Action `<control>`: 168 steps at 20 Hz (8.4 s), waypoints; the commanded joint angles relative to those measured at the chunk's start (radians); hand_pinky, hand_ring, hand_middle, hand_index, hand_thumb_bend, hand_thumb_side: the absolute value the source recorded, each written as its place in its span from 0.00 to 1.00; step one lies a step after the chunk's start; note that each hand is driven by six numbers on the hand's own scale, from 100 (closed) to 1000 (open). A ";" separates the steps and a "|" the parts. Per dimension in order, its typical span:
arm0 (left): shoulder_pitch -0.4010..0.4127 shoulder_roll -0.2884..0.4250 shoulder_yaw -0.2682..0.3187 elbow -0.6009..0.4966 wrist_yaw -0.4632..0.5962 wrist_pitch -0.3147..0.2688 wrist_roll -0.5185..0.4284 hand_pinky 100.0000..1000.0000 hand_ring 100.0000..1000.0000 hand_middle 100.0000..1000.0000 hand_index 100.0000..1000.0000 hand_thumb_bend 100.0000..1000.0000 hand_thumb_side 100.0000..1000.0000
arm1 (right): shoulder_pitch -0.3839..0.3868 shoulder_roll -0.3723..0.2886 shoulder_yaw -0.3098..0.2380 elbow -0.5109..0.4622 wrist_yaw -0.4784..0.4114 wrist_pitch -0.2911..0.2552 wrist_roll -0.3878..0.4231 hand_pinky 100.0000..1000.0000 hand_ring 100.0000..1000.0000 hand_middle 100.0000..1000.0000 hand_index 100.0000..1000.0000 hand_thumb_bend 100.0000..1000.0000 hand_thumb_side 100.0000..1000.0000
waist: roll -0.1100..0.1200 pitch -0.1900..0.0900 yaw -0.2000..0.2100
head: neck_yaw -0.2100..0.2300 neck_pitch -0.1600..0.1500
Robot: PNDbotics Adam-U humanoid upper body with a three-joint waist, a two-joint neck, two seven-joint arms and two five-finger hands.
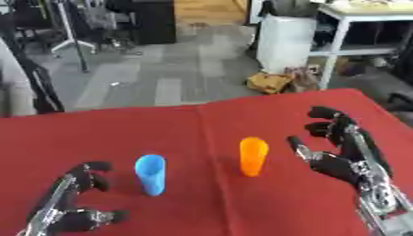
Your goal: Pour the contents of one cup into another cup.
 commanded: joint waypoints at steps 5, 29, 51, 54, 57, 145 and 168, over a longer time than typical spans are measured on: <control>-0.066 -0.045 -0.017 0.072 -0.070 -0.008 0.105 0.59 0.61 0.71 0.78 0.94 0.07 | -0.008 -0.004 -0.009 -0.017 0.005 0.000 -0.002 0.71 0.67 0.72 0.81 0.39 0.00 | -0.008 -0.013 -0.001 | 0.009 -0.013; -0.226 -0.095 0.010 0.294 -0.054 0.010 0.151 0.56 0.57 0.69 0.78 0.92 0.07 | 0.004 0.012 0.000 -0.036 -0.003 0.002 0.008 0.71 0.66 0.70 0.81 0.38 0.00 | -0.020 0.004 -0.037 | 0.026 -0.030; -0.302 -0.081 0.001 0.405 -0.037 -0.010 0.084 0.48 0.45 0.54 0.72 0.80 0.00 | -0.001 0.028 0.000 -0.031 -0.002 -0.001 0.017 0.70 0.65 0.69 0.80 0.38 0.00 | -0.028 0.021 -0.069 | 0.040 -0.053; -0.307 -0.086 0.002 0.421 -0.035 -0.019 0.084 0.47 0.41 0.49 0.71 0.78 0.00 | -0.002 0.029 -0.001 -0.030 -0.002 -0.001 0.018 0.70 0.65 0.69 0.80 0.38 0.00 | -0.029 0.021 -0.070 | 0.041 -0.054; -0.309 -0.091 0.004 0.428 -0.031 -0.032 0.093 0.45 0.37 0.44 0.68 0.75 0.00 | -0.002 0.029 -0.001 -0.028 -0.002 -0.001 0.018 0.70 0.65 0.69 0.80 0.38 0.00 | -0.030 0.020 -0.072 | 0.041 -0.056; 0.007 0.065 -0.049 -0.323 0.076 0.016 0.003 0.41 0.27 0.32 0.60 0.58 0.00 | -0.319 0.032 0.083 0.655 0.120 -0.131 0.183 0.84 0.79 0.81 0.90 0.50 0.09 | 0.032 0.010 0.117 | -0.145 -0.056; 0.002 0.056 -0.051 -0.325 0.075 0.013 -0.002 0.41 0.27 0.32 0.60 0.58 0.00 | -0.347 0.062 0.094 0.701 0.178 -0.150 0.161 0.70 0.57 0.60 0.75 0.23 0.00 | 0.047 0.023 0.133 | -0.150 -0.028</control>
